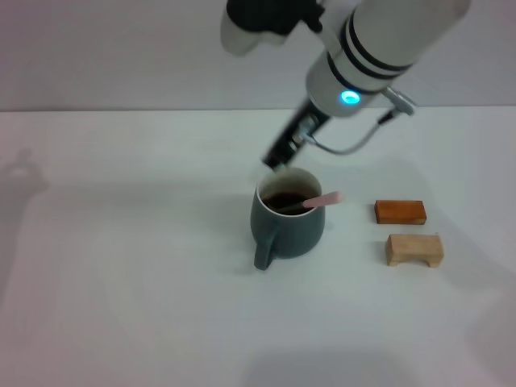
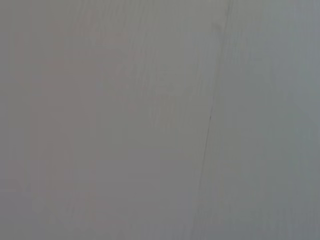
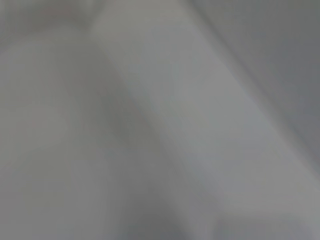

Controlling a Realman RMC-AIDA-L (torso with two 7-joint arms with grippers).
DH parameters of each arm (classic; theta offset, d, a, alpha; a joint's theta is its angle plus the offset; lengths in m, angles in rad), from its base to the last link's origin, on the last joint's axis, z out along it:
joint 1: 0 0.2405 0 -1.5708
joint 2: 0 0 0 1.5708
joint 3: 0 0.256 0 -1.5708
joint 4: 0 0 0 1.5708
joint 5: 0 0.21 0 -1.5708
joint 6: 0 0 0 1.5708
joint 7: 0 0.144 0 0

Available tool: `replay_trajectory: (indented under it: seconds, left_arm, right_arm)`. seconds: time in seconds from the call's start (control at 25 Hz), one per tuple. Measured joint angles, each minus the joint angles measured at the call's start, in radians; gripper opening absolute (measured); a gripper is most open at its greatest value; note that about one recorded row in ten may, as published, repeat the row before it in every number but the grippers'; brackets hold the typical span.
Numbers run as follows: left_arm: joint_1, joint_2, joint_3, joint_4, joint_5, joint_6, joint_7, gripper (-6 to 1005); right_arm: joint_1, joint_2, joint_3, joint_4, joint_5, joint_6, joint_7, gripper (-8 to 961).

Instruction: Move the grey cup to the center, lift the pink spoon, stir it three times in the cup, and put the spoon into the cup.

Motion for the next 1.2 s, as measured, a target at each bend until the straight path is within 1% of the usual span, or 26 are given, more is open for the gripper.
replay_trajectory:
  seconds: [0.04, 0.08, 0.12, 0.16, 0.2, 0.24, 0.28, 0.32, 0.36, 0.4, 0.44, 0.48, 0.52, 0.56, 0.64, 0.68, 0.72, 0.76, 0.8, 0.84, 0.88, 0.92, 1.0, 1.04, 1.08, 1.2]
  left_arm:
    - [-0.001, 0.000, 0.000, -0.001, 0.000, -0.003, 0.000, -2]
    - [-0.002, 0.000, 0.000, -0.001, 0.000, -0.004, 0.000, -2]
    - [-0.002, 0.000, 0.000, -0.001, 0.000, -0.004, 0.000, -2]
    - [-0.003, 0.002, 0.000, -0.001, 0.000, -0.006, 0.001, -2]
    - [-0.003, 0.002, 0.000, -0.001, 0.000, -0.007, 0.001, -2]
    - [-0.003, 0.003, 0.000, -0.001, 0.000, -0.007, 0.001, -2]
    - [-0.004, 0.004, 0.000, -0.001, 0.000, -0.007, 0.001, -2]
    - [-0.004, 0.004, 0.000, -0.002, 0.000, -0.007, 0.000, -2]
    - [-0.004, 0.004, 0.000, -0.002, 0.000, -0.008, 0.000, -2]
    - [-0.004, 0.004, 0.000, -0.001, 0.000, -0.008, 0.000, -2]
    - [-0.004, 0.005, 0.000, -0.001, 0.000, -0.008, 0.000, -2]
    - [-0.004, 0.005, 0.000, -0.001, 0.000, -0.008, 0.000, -2]
    - [-0.004, 0.005, 0.000, -0.001, 0.000, -0.008, 0.000, -2]
    - [-0.002, 0.006, 0.000, -0.001, 0.000, -0.008, 0.000, -2]
    - [0.001, 0.006, 0.000, -0.001, 0.000, -0.009, 0.000, -2]
    - [0.002, 0.006, 0.000, -0.004, 0.000, -0.011, 0.000, -2]
    - [0.002, 0.006, 0.001, -0.008, 0.000, -0.012, 0.000, -2]
    - [-0.001, 0.006, 0.005, -0.020, 0.000, -0.014, -0.001, -2]
    - [-0.001, 0.006, 0.005, -0.022, 0.000, -0.015, -0.001, -2]
    - [-0.002, 0.005, 0.006, -0.025, 0.000, -0.015, -0.001, -2]
    - [-0.002, 0.005, 0.006, -0.026, 0.000, -0.015, -0.001, -2]
    - [-0.001, 0.005, 0.006, -0.026, 0.000, -0.015, -0.001, -2]
    - [-0.001, 0.005, 0.005, -0.027, 0.000, -0.016, -0.001, -2]
    - [-0.001, 0.005, 0.004, -0.027, 0.000, -0.016, 0.000, -2]
    - [0.000, 0.006, 0.002, -0.027, 0.000, -0.017, 0.006, -2]
    - [0.000, 0.007, -0.001, -0.029, 0.000, -0.019, 0.011, -2]
  right_arm:
    - [-0.021, 0.000, -0.007, 0.021, 0.000, -0.059, -0.001, 409]
    - [-0.084, 0.000, -0.039, 0.078, 0.000, -0.207, -0.004, 409]
    - [-0.084, 0.000, -0.039, 0.078, 0.000, -0.207, -0.004, 409]
    - [-0.161, 0.000, -0.095, 0.138, -0.003, -0.378, -0.004, 409]
    - [-0.161, 0.000, -0.095, 0.138, -0.003, -0.378, -0.004, 409]
    - [-0.198, 0.001, -0.121, 0.159, -0.007, -0.446, -0.004, 409]
    - [-0.293, 0.003, -0.176, 0.208, -0.012, -0.608, 0.000, 409]
    - [-0.293, 0.003, -0.176, 0.208, -0.012, -0.608, 0.000, 409]
    - [-0.405, 0.006, -0.233, 0.262, -0.013, -0.772, 0.003, 409]
    - [-0.462, 0.008, -0.259, 0.287, -0.014, -0.851, 0.004, 409]
    - [-0.462, 0.008, -0.259, 0.287, -0.014, -0.851, 0.004, 409]
    - [-0.585, 0.009, -0.307, 0.330, -0.014, -1.012, 0.007, 409]
    - [-0.585, 0.009, -0.307, 0.330, -0.014, -1.012, 0.007, 409]
    - [-0.650, 0.009, -0.332, 0.345, -0.015, -1.093, 0.009, 409]
    - [-0.793, 0.009, -0.377, 0.378, -0.016, -1.265, 0.012, 409]
    - [-0.910, 0.008, -0.397, 0.391, -0.017, -1.407, 0.012, 409]
    - [-0.910, 0.008, -0.397, 0.391, -0.017, -1.407, 0.012, 409]
    - [-0.975, 0.008, -0.403, 0.393, -0.017, -1.482, 0.012, 409]
    - [-1.089, 0.008, -0.399, 0.387, -0.007, -1.634, 0.012, 409]
    - [-1.089, 0.008, -0.399, 0.387, -0.007, -1.634, 0.012, 409]
    - [-1.175, 0.008, -0.381, 0.375, 0.013, -1.743, 0.012, 409]
    - [-1.175, 0.008, -0.381, 0.375, 0.013, -1.743, 0.012, 409]
    - [-1.270, 0.009, -0.331, 0.333, 0.055, -1.875, 0.010, 409]
    - [-1.270, 0.009, -0.331, 0.333, 0.055, -1.875, 0.010, 409]
    - [-1.307, 0.009, -0.301, 0.288, 0.107, -1.952, 0.010, 409]
    - [-1.323, 0.007, -0.281, 0.232, 0.170, -2.021, 0.010, 409]
